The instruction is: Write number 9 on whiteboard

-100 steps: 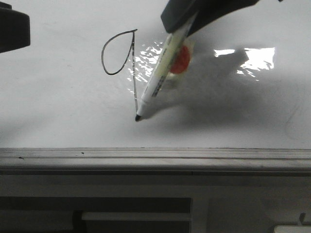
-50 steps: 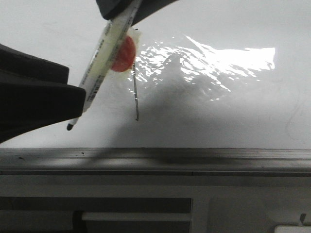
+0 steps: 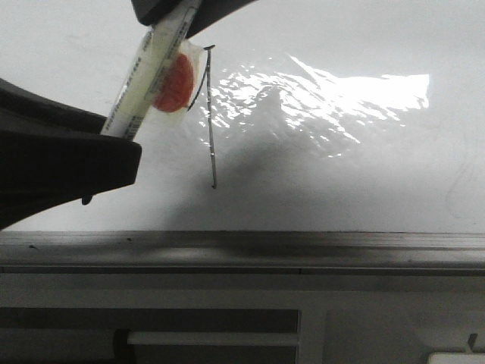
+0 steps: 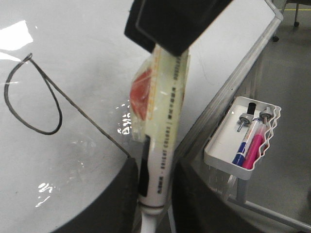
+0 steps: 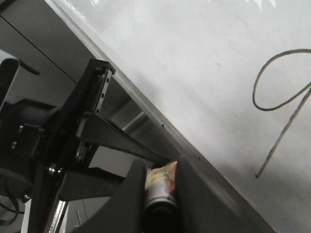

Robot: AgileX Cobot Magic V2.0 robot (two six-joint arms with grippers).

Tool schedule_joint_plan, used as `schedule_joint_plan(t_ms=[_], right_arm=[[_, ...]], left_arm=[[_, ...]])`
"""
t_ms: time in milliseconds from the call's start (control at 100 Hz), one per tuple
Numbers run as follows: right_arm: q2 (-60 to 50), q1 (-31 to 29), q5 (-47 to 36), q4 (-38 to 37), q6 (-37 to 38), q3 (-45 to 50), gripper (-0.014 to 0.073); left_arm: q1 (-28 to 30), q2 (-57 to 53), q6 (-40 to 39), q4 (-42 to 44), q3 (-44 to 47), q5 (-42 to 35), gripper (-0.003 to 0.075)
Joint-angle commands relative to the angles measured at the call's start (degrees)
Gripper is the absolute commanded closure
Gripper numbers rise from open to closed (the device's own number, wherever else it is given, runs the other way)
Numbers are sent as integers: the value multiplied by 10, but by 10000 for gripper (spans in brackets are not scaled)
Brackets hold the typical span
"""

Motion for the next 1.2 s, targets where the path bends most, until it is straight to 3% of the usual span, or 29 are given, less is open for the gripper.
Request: schedule_joint_plan(t_ms=[0, 50, 180, 230, 350, 420, 560, 700, 870, 1190], right_arm=[[-12, 1, -23, -2, 1, -16, 655], [-12, 1, -19, -12, 1, -16, 655], [-12, 1, -9, -27, -6, -16, 613], [-12, 1, -3, -31, -7, -16, 541], [-12, 1, -1, -36, -7, -16, 251], [-12, 1, -9, -36, -7, -16, 159], [-12, 1, -13, -36, -7, -16, 200], [-12, 1, -8, -36, -7, -16, 228], [-12, 1, -10, -36, -7, -16, 228], [-12, 1, -11, -36, -7, -16, 228]], left_arm=[[-5, -3, -5, -14, -17, -43, 699], [-5, -3, -5, -14, -17, -43, 742], [-5, -3, -5, -14, -17, -42, 741], [-5, -3, -8, -14, -17, -42, 741], [-5, -3, -28, -29, -17, -41, 741], [-5, -3, -35, -89, -17, -38, 741], [-5, -3, -36, -259, -17, -27, 741], [-5, -3, -36, -377, -17, 23, 741], [-5, -1, -36, -426, -17, 72, 741], [-5, 6, -37, -436, -17, 34, 741]])
